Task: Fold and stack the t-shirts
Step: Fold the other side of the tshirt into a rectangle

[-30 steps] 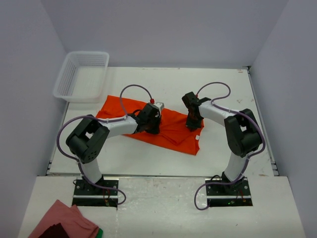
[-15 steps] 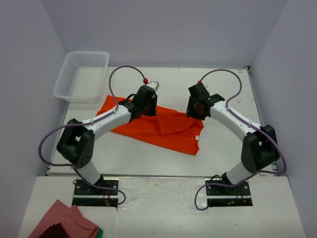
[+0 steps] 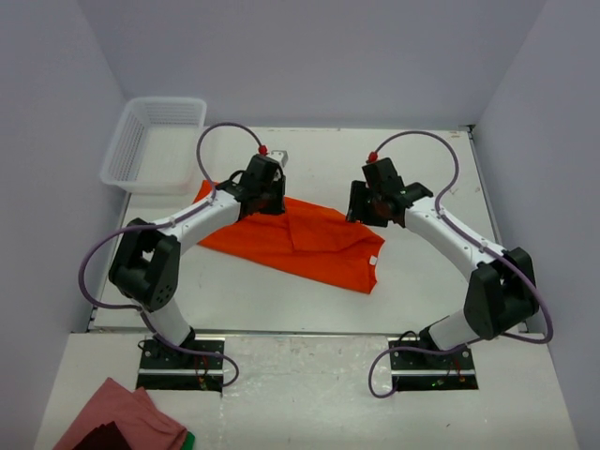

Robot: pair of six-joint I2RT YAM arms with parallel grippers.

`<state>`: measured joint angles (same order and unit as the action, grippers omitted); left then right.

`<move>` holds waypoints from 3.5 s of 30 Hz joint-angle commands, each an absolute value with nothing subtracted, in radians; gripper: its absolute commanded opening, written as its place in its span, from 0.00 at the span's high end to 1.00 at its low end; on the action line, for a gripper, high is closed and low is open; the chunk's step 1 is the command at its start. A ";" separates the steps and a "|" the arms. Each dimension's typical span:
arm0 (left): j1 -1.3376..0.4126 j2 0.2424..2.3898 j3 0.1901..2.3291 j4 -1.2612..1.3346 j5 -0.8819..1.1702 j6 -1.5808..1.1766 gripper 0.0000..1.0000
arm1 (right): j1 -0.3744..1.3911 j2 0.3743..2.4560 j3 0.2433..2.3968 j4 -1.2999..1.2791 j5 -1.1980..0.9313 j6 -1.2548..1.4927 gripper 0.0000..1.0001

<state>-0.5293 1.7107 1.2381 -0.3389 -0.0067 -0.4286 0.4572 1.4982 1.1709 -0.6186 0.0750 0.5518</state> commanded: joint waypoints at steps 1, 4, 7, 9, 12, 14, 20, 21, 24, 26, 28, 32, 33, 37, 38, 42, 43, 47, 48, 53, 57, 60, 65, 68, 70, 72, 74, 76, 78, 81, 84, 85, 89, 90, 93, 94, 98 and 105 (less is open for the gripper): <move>-0.540 1.683 1.212 -0.311 0.006 -0.434 1.00 | 0.480 1.486 1.128 -0.513 -0.093 0.500 0.37; -0.538 1.707 1.236 -0.336 -0.081 -0.422 1.00 | 0.534 1.557 1.155 -0.505 -0.124 0.466 0.39; -0.523 1.750 1.276 -0.360 -0.106 -0.429 1.00 | 0.610 1.646 1.265 -0.573 -0.088 0.440 0.53; -0.511 1.762 1.290 -0.357 -0.118 -0.434 1.00 | 0.652 1.718 1.340 -0.591 -0.048 0.423 0.61; -0.482 1.775 1.302 -0.351 -0.126 -0.434 1.00 | 0.673 1.788 1.416 -0.621 -0.052 0.405 0.60; -0.444 1.804 1.318 -0.363 -0.115 -0.433 1.00 | 0.683 1.815 1.455 -0.643 -0.057 0.397 0.57; -0.379 1.884 1.364 -0.373 -0.063 -0.425 1.00 | 0.704 1.896 1.509 -0.672 -0.077 0.362 0.49; -0.376 1.890 1.362 -0.367 -0.049 -0.425 1.00 | 0.707 1.902 1.512 -0.672 -0.086 0.357 0.49; -0.362 1.927 1.365 -0.356 -0.025 -0.426 1.00 | 0.724 1.925 1.514 -0.672 -0.104 0.336 0.50; -0.356 1.953 1.365 -0.350 -0.008 -0.425 1.00 | 0.736 1.945 1.523 -0.683 -0.117 0.324 0.51; -0.353 1.973 1.361 -0.338 0.020 -0.428 1.00 | 0.747 1.954 1.526 -0.686 -0.121 0.321 0.51; -0.351 1.994 1.351 -0.322 0.035 -0.430 1.00 | 0.756 1.977 1.537 -0.690 -0.133 0.314 0.51; -0.351 1.997 1.350 -0.321 0.038 -0.430 1.00 | 0.759 1.983 1.540 -0.693 -0.133 0.314 0.52; -0.350 1.999 1.336 -0.302 0.049 -0.433 1.00 | 0.772 2.013 1.557 -0.703 -0.130 0.307 0.52; -0.350 2.000 1.336 -0.302 0.051 -0.433 1.00 | 0.772 2.023 1.565 -0.703 -0.130 0.307 0.52; -0.350 2.003 1.328 -0.298 0.064 -0.433 1.00 | 0.775 2.054 1.597 -0.712 -0.127 0.305 0.52; -0.351 2.002 1.327 -0.293 0.066 -0.433 1.00 | 0.776 2.060 1.601 -0.715 -0.123 0.305 0.53; -0.350 1.997 1.319 -0.293 0.063 -0.428 1.00 | 0.776 2.083 1.620 -0.724 -0.106 0.311 0.62; -0.350 1.997 1.319 -0.293 0.061 -0.426 1.00 | 0.776 2.082 1.618 -0.721 -0.104 0.313 0.65; -0.348 2.002 1.316 -0.285 0.067 -0.425 1.00 | 0.781 2.037 1.583 -0.704 -0.080 0.334 0.83; -0.348 2.009 1.310 -0.276 0.078 -0.425 1.00 | 0.785 1.988 1.548 -0.696 -0.051 0.353 0.93; -0.348 2.014 1.305 -0.273 0.080 -0.425 1.00 | 0.793 1.938 1.508 -0.687 -0.038 0.364 1.00; -0.348 2.025 1.298 -0.264 0.086 -0.426 1.00 | 0.816 1.861 1.468 -0.701 -0.017 0.380 1.00; -0.350 2.033 1.299 -0.259 0.097 -0.428 1.00 | 0.834 1.833 1.456 -0.715 -0.003 0.388 1.00; -0.348 2.034 1.299 -0.259 0.098 -0.428 1.00 | 0.841 1.812 1.439 -0.721 -0.002 0.399 1.00; -0.348 2.031 1.296 -0.259 0.098 -0.426 1.00 | 0.844 1.796 1.418 -0.713 -0.002 0.402 1.00; -0.348 2.028 1.298 -0.262 0.101 -0.425 1.00 | 0.844 1.784 1.385 -0.710 0.017 0.413 1.00; -0.348 2.022 1.293 -0.259 0.100 -0.423 1.00 | 0.844 1.773 1.348 -0.698 0.018 0.419 1.00; -0.348 2.020 1.290 -0.261 0.098 -0.422 1.00 | 0.844 1.766 1.324 -0.684 0.020 0.428 1.00; -0.348 2.022 1.289 -0.259 0.100 -0.420 1.00 | 0.844 1.750 1.279 -0.666 0.014 0.437 1.00; -0.348 2.022 1.289 -0.259 0.103 -0.420 1.00 | 0.845 1.741 1.240 -0.649 0.006 0.443 1.00; -0.348 2.020 1.289 -0.259 0.104 -0.420 1.00 | 0.845 1.738 1.221 -0.646 0.006 0.443 1.00; -0.348 2.019 1.289 -0.259 0.107 -0.419 1.00 | 0.845 1.723 1.183 -0.621 0.006 0.454 1.00; -0.348 2.019 1.289 -0.259 0.107 -0.419 1.00 | 0.847 1.718 1.171 -0.617 0.006 0.459 1.00; -0.348 2.020 1.285 -0.259 0.107 -0.416 1.00 | 0.845 1.703 1.154 -0.603 0.006 0.465 0.98; -0.348 2.020 1.282 -0.259 0.107 -0.416 1.00 | 0.845 1.700 1.144 -0.601 0.006 0.469 0.98; -0.347 2.013 1.278 -0.259 0.098 -0.416 1.00 | 0.845 1.686 1.126 -0.600 0.038 0.492 0.96; -0.347 2.003 1.292 -0.278 0.087 -0.414 1.00 | 0.845 1.695 1.100 -0.592 0.057 0.540 0.93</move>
